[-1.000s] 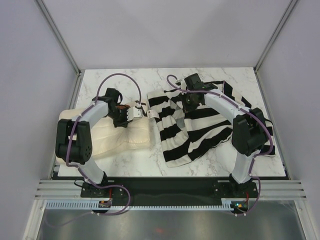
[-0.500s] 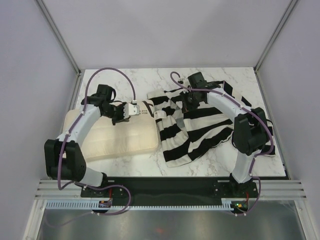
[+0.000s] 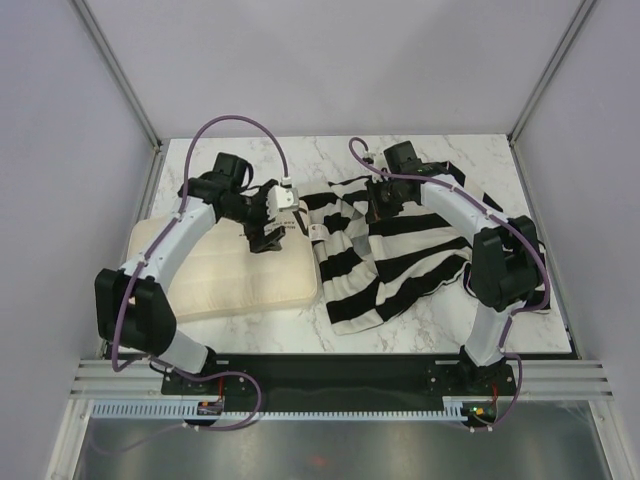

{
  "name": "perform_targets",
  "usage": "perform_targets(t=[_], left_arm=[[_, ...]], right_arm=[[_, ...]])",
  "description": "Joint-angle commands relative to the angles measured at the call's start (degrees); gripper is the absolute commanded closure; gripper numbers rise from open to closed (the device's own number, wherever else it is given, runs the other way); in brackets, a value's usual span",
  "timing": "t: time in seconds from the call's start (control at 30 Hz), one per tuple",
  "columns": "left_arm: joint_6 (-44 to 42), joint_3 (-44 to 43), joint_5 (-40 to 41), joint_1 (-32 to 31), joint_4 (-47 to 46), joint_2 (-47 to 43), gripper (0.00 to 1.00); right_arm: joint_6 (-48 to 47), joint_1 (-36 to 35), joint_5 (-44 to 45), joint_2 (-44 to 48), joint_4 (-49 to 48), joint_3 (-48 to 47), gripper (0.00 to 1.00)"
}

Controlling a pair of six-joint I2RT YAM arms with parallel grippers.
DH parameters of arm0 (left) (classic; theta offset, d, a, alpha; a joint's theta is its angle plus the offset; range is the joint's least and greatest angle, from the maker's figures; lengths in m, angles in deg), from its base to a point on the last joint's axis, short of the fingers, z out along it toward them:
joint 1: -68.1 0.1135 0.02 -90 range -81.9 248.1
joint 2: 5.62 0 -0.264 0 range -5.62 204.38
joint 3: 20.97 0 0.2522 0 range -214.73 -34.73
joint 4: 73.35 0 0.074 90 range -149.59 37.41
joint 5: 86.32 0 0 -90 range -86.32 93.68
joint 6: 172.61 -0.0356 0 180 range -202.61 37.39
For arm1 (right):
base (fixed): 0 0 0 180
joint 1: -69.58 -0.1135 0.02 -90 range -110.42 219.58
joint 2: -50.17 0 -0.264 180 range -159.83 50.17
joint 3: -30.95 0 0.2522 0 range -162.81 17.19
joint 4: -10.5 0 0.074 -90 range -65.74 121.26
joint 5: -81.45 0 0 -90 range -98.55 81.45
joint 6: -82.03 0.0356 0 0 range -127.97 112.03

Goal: Put the pillow into the pillowcase

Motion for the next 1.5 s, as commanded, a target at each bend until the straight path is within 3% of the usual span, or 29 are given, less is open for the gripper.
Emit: perform_targets(t=[0.0, 0.07, 0.17, 0.27, 0.47, 0.57, 0.7, 0.83, 0.93, 1.0, 1.03, 1.1, 1.13, 1.17, 1.27, 1.37, 1.4, 1.47], left_arm=[[17.2, 0.7, 5.3, -2.4, -4.4, -1.5, 0.0], [19.7, 10.2, 8.8, -3.9, -9.8, -10.6, 0.0], [15.8, 17.2, 15.2, -7.7, -11.5, -20.2, 0.0], [13.1, 22.1, 19.7, -11.0, -8.0, -24.8, 0.0], [16.9, 33.9, 28.5, -22.2, -11.7, -29.7, 0.0], [20.2, 39.0, 37.0, -30.1, -17.5, -28.4, 0.0], [22.6, 42.9, 46.0, -33.7, -26.7, -22.7, 0.0], [21.5, 45.0, 54.8, -34.1, -35.2, -12.4, 0.0], [21.1, 45.7, 57.4, -34.0, -39.9, -9.4, 0.02], [20.1, 45.9, 57.8, -34.0, -42.0, -7.4, 0.14], [19.3, 45.8, 57.8, -34.0, -42.2, -6.9, 0.35], [19.1, 45.7, 58.6, -33.9, -42.6, -5.7, 0.6], [18.9, 45.5, 58.7, -33.9, -42.0, -5.6, 0.87], [19.1, 44.9, 58.7, -33.9, -41.4, -5.6, 0.97], [19.8, 42.6, 55.4, -33.2, -36.5, -10.1, 0.98], [20.9, 36.9, 50.9, -31.1, -29.7, -21.6, 0.98], [20.1, 36.0, 43.5, -30.3, -27.1, -28.9, 0.98], [15.8, 34.3, 36.3, -30.3, -23.3, -35.5, 0.98]], right_arm=[[0.5, 0.2, -1.1, 3.1, -1.2, 0.6, 1.0], [0.4, 0.2, -1.1, 3.3, -1.2, 1.0, 1.0], [0.2, 0.3, -1.3, 3.5, -1.2, 1.6, 1.0], [0.1, 0.3, -1.3, 3.2, -1.2, 1.9, 1.0], [0.2, 0.3, -0.9, 2.6, -1.1, 1.9, 1.0], [0.3, 0.3, -0.9, 2.0, -1.0, 1.8, 1.0], [-0.1, 0.4, -0.7, 1.6, -1.2, 2.1, 1.0], [-0.6, 0.6, -0.4, 1.0, -1.1, 2.3, 1.0], [-0.9, 0.8, -0.3, -0.1, -1.2, 1.9, 1.0], [-1.0, 1.0, -0.1, -0.8, -1.2, 1.8, 1.0], [-1.1, 1.1, -0.2, -1.0, -1.2, 1.6, 1.0], [-1.1, 1.4, 0.0, -1.2, -1.3, 1.5, 1.0], [-1.3, 1.4, 0.0, -1.2, -1.3, 1.6, 1.0], [-1.2, 1.6, -0.1, -1.2, -1.4, 1.5, 1.0], [-1.2, 1.7, -1.0, -1.1, -1.4, 1.5, 1.0], [-1.0, 1.7, -2.2, -0.9, -1.5, 1.2, 1.0], [-0.8, 1.7, -2.4, -1.0, -1.6, 1.1, 1.0], [-0.4, 1.9, -2.9, -0.8, -1.6, 1.0, 1.0]])
